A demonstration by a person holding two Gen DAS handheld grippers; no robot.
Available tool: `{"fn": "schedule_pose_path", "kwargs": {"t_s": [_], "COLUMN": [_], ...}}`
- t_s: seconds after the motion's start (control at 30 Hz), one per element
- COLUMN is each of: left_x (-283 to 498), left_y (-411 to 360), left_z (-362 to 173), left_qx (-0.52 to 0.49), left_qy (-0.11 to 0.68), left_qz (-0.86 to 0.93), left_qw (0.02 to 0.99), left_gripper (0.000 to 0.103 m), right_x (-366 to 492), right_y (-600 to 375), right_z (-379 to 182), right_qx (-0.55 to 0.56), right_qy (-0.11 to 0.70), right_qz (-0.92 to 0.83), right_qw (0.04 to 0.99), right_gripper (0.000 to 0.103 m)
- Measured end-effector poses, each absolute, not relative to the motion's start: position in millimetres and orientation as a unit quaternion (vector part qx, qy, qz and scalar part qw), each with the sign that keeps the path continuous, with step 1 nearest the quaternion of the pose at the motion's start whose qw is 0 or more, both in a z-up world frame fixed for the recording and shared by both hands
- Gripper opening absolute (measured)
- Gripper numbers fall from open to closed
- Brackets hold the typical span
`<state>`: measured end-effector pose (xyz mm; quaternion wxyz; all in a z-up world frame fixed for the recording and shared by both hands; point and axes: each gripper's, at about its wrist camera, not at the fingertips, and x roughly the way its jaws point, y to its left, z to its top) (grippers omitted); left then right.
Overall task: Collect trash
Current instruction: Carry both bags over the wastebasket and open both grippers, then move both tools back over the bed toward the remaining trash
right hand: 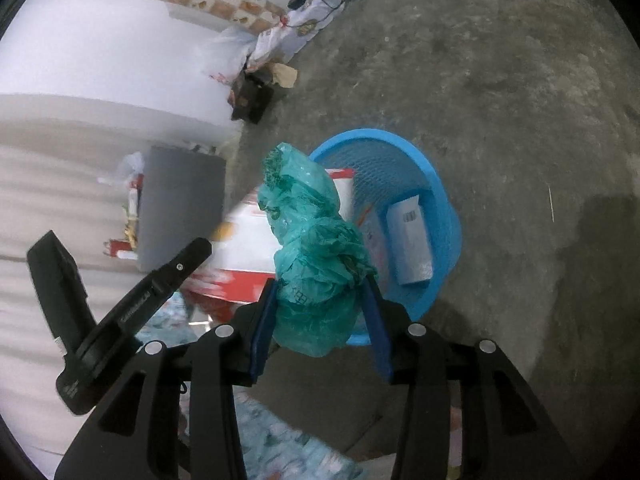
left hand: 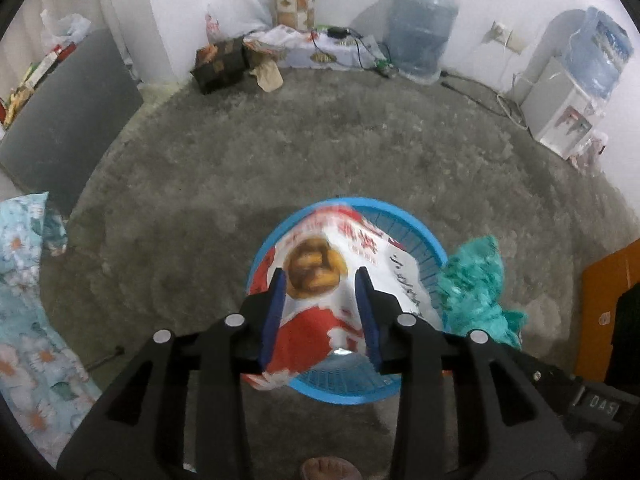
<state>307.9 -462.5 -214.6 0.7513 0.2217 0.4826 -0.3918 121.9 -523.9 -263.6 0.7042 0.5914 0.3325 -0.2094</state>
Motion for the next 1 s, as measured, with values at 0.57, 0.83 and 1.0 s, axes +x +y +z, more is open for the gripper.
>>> {"fn": "schedule_pose_path", "kwargs": {"t_s": [0.57, 0.83, 1.0], "left_x": [306.8, 284.4, 261.4], "left_y": [-447.5, -419.3, -375.7], "left_z": [-185.1, -107.5, -50.4], "left_qx": [0.167, 0.157, 0.147], "left_qy": [0.504, 0.463, 0.434], "left_qz": [-0.382, -0.41, -0.426], "left_qw": [0.756, 0.77, 0.78], "left_gripper": [0.063, 0.071, 0.076], "right_x": [113.4, 92.7, 82.6], "right_y": [-531.2, -515.4, -494.6], "right_z": [-282.1, -246.2, -209.1], "right_qx": [0.587, 0.577, 0.561], "right_qy": [0.346, 0.323, 0.315], "right_qz": [-0.249, -0.245, -0.239], "right_qw": [0.688, 0.709, 0.727], "right_gripper": [0.067, 0.067, 0.067]}}
